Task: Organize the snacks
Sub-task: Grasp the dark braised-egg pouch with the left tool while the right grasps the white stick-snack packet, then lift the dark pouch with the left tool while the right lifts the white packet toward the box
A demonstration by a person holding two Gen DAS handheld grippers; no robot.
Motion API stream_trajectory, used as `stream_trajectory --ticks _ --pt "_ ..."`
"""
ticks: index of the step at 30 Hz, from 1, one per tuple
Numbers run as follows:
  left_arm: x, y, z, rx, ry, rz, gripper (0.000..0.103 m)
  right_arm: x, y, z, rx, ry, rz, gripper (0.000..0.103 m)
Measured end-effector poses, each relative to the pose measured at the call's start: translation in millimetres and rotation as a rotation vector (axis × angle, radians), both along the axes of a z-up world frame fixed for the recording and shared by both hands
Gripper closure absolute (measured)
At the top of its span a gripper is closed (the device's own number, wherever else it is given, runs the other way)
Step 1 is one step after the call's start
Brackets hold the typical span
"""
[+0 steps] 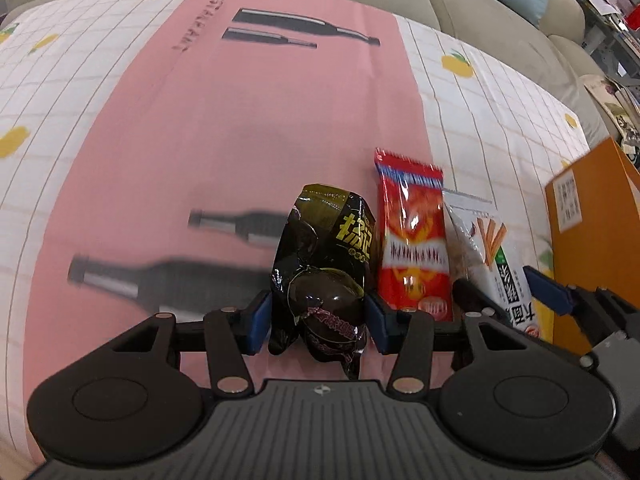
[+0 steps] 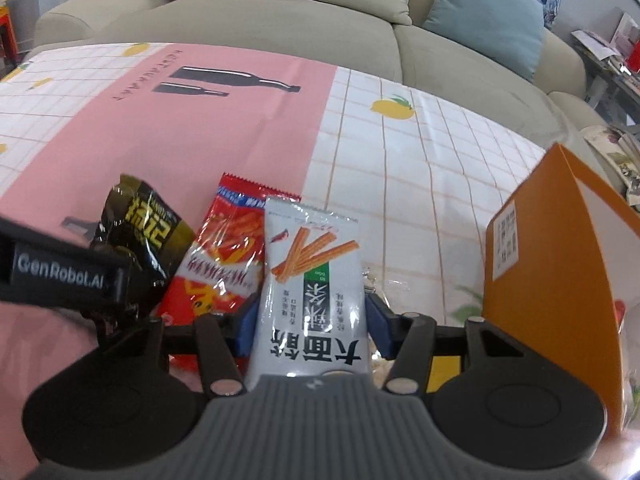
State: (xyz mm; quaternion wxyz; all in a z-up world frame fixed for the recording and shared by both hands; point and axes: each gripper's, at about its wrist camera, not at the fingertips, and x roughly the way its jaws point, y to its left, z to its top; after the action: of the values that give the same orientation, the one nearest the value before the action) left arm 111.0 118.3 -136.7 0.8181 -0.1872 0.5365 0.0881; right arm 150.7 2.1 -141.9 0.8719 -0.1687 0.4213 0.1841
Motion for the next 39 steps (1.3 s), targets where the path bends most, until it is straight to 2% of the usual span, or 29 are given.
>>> stream_trajectory --ticks 11,17,21,30,33,39 --pt "-24 -18 5 0.011 0.017 -0.019 0.049 -30 -32 16 0.117 0.054 -0.022 0.055" --pt "-39 -28 6 0.028 0.057 -0.055 0.049 -50 -44 15 0.101 0.095 -0.004 0.055" --pt "-43 -29 4 0.037 0.07 -0.043 0.046 -60 -51 14 0.099 0.136 0.004 0.054" --pt "-43 -27 -1 0.021 0.07 -0.028 0.043 -55 -57 0 0.112 0.223 -0.025 0.048" --pt "-43 -25 -3 0.002 0.077 -0.019 0.042 -47 -58 2 0.158 0.27 -0.029 0.038" --pt "-42 -24 -3 0.0 0.071 -0.021 0.042 -34 -58 -2 0.213 0.377 -0.04 0.038"
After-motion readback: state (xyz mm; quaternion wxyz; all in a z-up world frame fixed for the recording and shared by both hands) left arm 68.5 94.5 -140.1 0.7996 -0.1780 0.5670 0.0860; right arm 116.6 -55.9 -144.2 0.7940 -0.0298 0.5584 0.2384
